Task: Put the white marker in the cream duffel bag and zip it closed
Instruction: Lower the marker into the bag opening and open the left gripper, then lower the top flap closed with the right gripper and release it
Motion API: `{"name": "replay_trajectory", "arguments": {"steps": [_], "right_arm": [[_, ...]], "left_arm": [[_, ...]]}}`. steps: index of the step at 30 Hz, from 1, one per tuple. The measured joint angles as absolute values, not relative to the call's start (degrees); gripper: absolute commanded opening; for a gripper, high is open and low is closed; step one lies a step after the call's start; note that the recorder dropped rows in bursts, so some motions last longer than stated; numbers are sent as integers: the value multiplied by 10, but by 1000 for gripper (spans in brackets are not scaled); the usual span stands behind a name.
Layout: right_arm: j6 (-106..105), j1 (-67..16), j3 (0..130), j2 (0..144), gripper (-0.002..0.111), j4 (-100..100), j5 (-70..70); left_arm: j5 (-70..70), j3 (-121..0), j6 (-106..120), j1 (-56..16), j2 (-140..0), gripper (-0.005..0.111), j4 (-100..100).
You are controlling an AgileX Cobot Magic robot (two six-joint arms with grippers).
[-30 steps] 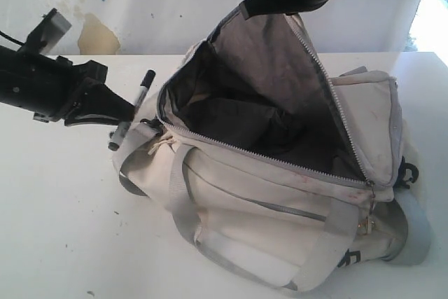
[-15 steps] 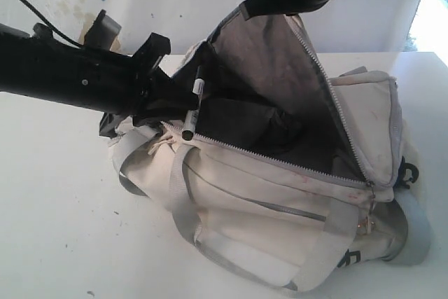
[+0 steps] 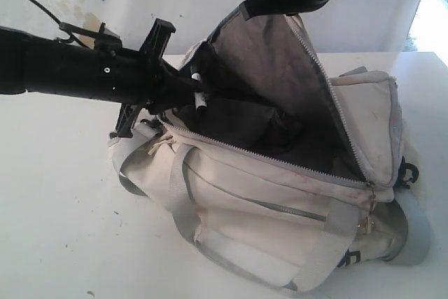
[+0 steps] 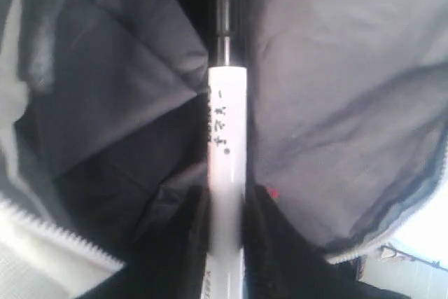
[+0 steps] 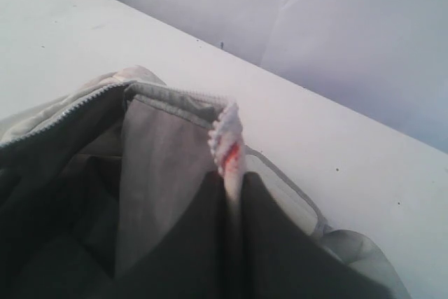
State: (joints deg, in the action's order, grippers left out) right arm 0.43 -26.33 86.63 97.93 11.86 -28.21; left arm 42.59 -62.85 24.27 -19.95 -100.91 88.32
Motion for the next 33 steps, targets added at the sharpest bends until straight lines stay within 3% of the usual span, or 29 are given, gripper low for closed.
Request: {"name": "replay_trajectory", "arguments": {"steps": [6, 14, 17, 24, 33], "right_arm": [[4, -263, 866, 979, 0, 119, -282], [4, -263, 866, 979, 0, 119, -282], [4, -263, 866, 979, 0, 119, -282], [4, -263, 866, 979, 0, 119, -288], [4, -265, 866, 979, 0, 48, -298]], "left_arm": [[391, -665, 229, -213, -1031, 4, 881], [377, -677, 227, -233, -1047, 57, 870], [374, -677, 227, -233, -1047, 71, 869], [408, -678, 249, -231, -1047, 70, 866], [463, -678, 215, -125, -964, 67, 652]]}}
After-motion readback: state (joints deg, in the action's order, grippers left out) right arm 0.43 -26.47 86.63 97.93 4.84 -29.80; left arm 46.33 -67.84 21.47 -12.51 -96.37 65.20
